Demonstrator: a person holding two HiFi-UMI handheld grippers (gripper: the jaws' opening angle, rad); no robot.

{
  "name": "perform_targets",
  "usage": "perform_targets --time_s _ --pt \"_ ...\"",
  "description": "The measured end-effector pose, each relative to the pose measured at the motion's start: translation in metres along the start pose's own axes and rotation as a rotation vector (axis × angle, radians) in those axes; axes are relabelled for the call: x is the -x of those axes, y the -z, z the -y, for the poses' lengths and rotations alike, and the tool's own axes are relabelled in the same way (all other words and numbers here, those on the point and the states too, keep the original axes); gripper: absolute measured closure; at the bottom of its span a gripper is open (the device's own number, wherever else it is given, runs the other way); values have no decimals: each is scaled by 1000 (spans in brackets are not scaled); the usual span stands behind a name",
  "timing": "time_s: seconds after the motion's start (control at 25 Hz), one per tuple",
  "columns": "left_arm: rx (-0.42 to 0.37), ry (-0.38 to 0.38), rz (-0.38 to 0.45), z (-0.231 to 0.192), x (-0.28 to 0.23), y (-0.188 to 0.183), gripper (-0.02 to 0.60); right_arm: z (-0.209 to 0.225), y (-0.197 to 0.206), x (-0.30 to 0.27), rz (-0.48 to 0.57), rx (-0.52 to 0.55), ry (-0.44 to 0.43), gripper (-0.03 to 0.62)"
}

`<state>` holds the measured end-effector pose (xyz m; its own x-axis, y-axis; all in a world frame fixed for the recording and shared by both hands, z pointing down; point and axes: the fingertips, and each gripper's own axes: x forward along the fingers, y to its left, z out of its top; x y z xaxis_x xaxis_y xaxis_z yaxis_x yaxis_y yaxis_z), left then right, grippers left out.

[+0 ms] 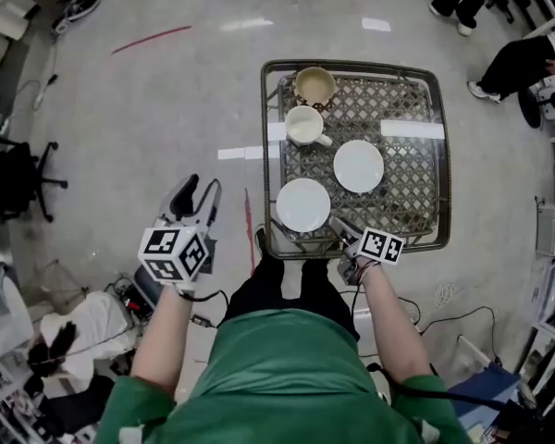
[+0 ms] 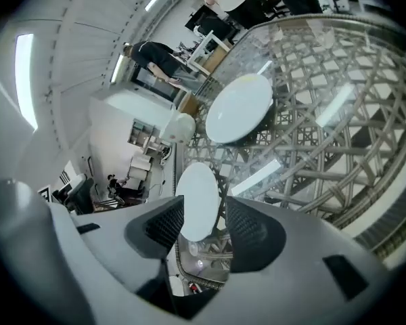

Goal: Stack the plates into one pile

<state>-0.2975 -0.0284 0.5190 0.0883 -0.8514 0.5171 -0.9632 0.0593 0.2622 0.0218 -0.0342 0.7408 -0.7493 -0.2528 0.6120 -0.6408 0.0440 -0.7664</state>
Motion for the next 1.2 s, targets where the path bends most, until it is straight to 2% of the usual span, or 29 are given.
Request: perform_targets --time_s 0.24,0.44,0.6,0.64,0.72,0.88,1.08,1.2 --pt "-23 28 -26 -18 -9 -7 383 6 27 -27 -18 -37 34 375" --pt "-44 48 -31 -27 -16 -15 383 3 23 -44 13 -58 23 397" --pt "-59 71 -36 -26 -18 -17 383 8 24 -46 18 -46 68 497" --pt "-61 77 -35 -25 -19 -18 383 5 23 -44 30 -33 61 539" --pt "-64 88 -24 -23 -19 -24 383 -6 19 -38 66 -24 12 551" --pt "-87 109 54 -15 -17 -52 383 -36 9 -27 103 -19 -93 565" --pt "-111 135 170 10 -17 -92 383 -62 -3 -12 117 31 -131 565" --pt "-166 139 218 28 -17 -109 383 -76 -16 3 140 56 -165 565"
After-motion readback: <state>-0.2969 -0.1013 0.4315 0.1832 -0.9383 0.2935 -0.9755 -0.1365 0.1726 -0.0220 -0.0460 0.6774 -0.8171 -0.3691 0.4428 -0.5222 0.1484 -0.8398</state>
